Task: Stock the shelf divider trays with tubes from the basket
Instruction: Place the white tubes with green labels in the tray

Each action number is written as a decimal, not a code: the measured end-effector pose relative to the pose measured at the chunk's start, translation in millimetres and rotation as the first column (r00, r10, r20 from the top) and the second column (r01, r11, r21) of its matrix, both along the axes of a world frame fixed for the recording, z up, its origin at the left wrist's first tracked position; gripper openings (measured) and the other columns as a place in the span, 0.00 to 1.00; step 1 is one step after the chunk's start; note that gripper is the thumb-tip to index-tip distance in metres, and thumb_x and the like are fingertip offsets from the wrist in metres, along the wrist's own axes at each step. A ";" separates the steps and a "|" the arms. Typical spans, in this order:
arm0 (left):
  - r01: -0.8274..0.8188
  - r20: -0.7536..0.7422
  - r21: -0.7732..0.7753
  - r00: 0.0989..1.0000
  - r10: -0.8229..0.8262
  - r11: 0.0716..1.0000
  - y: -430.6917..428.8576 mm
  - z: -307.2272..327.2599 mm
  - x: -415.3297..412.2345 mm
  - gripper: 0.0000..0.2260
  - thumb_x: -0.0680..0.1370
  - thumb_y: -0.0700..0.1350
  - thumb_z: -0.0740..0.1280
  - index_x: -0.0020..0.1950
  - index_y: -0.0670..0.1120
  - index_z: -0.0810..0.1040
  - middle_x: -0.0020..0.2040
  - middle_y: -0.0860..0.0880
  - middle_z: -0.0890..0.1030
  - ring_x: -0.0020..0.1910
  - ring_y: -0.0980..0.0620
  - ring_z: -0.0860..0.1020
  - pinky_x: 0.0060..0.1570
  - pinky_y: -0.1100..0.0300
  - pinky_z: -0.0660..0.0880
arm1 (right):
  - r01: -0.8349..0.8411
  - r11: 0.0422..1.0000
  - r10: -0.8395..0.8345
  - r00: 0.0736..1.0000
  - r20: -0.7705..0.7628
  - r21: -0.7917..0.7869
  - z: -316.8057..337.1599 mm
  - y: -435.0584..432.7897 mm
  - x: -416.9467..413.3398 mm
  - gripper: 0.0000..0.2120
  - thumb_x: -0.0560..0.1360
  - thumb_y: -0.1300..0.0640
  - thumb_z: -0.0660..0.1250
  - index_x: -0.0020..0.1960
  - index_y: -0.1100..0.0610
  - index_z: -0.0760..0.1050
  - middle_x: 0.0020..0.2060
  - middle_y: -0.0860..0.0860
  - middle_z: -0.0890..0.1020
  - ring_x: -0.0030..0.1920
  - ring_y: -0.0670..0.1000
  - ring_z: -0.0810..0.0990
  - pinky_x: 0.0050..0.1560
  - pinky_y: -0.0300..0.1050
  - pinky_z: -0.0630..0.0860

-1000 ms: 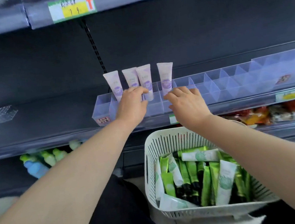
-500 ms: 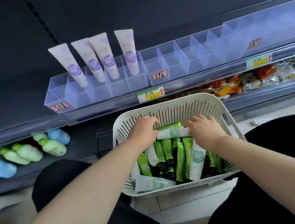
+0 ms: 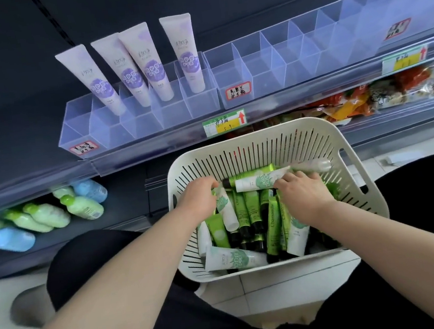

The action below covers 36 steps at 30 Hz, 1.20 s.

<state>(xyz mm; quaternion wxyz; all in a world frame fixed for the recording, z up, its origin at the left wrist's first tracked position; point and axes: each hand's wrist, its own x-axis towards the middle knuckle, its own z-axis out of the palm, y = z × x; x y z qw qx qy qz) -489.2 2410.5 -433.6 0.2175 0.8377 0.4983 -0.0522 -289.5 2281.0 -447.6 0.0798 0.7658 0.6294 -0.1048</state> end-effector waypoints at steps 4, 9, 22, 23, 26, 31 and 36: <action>0.046 -0.038 -0.078 0.998 -0.049 0.996 -6.5 -8.8 6.4 0.12 0.76 0.37 0.66 0.58 0.47 0.79 0.57 0.48 0.79 0.58 0.48 0.76 0.57 0.54 0.74 | 0.085 0.988 -0.083 0.996 0.023 -0.131 3.6 -10.7 8.1 0.22 0.73 0.59 0.62 0.66 0.54 0.64 0.58 0.52 0.73 0.58 0.55 0.73 0.56 0.52 0.70; 0.211 -0.187 -0.205 0.950 -0.249 0.956 -20.9 -16.0 13.9 0.14 0.76 0.37 0.66 0.60 0.47 0.78 0.57 0.48 0.79 0.56 0.49 0.77 0.57 0.54 0.75 | 0.266 0.958 -0.283 0.941 -0.186 -0.110 7.3 -11.2 14.3 0.21 0.74 0.61 0.63 0.66 0.56 0.66 0.56 0.55 0.77 0.55 0.56 0.76 0.54 0.51 0.76; 0.289 -0.448 -0.278 0.804 -0.390 0.916 -33.5 -8.1 5.3 0.12 0.75 0.40 0.69 0.57 0.42 0.80 0.54 0.45 0.80 0.52 0.46 0.78 0.53 0.54 0.78 | 0.160 0.985 -0.161 0.756 -0.634 -0.059 41.0 4.5 -7.8 0.14 0.70 0.62 0.72 0.55 0.55 0.80 0.47 0.48 0.82 0.39 0.42 0.76 0.35 0.32 0.70; 0.308 -0.481 -0.285 0.773 -0.414 0.907 -35.8 -7.2 5.1 0.12 0.75 0.41 0.69 0.58 0.42 0.80 0.53 0.46 0.80 0.51 0.46 0.79 0.52 0.54 0.78 | 0.142 0.989 -0.128 0.758 -0.639 -0.030 44.4 5.3 -9.9 0.14 0.70 0.62 0.72 0.56 0.54 0.81 0.46 0.48 0.82 0.39 0.42 0.76 0.35 0.32 0.69; 0.364 -0.613 -0.357 0.604 -0.510 0.860 -44.5 -5.2 6.6 0.11 0.76 0.42 0.67 0.58 0.40 0.79 0.47 0.47 0.76 0.53 0.45 0.79 0.51 0.55 0.77 | 0.124 0.991 -0.061 0.750 -0.658 0.049 54.4 6.7 -15.2 0.15 0.72 0.62 0.70 0.58 0.54 0.80 0.48 0.48 0.81 0.44 0.46 0.77 0.43 0.38 0.73; 0.407 -0.671 -0.404 0.476 -0.568 0.819 -54.8 -4.1 12.8 0.20 0.77 0.42 0.67 0.68 0.41 0.72 0.59 0.42 0.78 0.56 0.44 0.78 0.55 0.53 0.77 | 0.155 0.981 -0.039 0.742 -0.669 0.114 61.7 9.0 -13.7 0.14 0.73 0.63 0.68 0.58 0.54 0.80 0.51 0.50 0.82 0.47 0.48 0.79 0.45 0.40 0.75; 0.382 -0.657 -0.432 0.487 -0.575 0.817 -62.3 -4.7 12.6 0.23 0.76 0.41 0.68 0.71 0.43 0.69 0.61 0.42 0.77 0.54 0.45 0.79 0.54 0.54 0.77 | 0.113 0.989 -0.019 0.754 -0.656 0.100 61.2 6.8 -14.7 0.14 0.74 0.63 0.68 0.58 0.54 0.79 0.51 0.50 0.83 0.46 0.48 0.79 0.44 0.40 0.76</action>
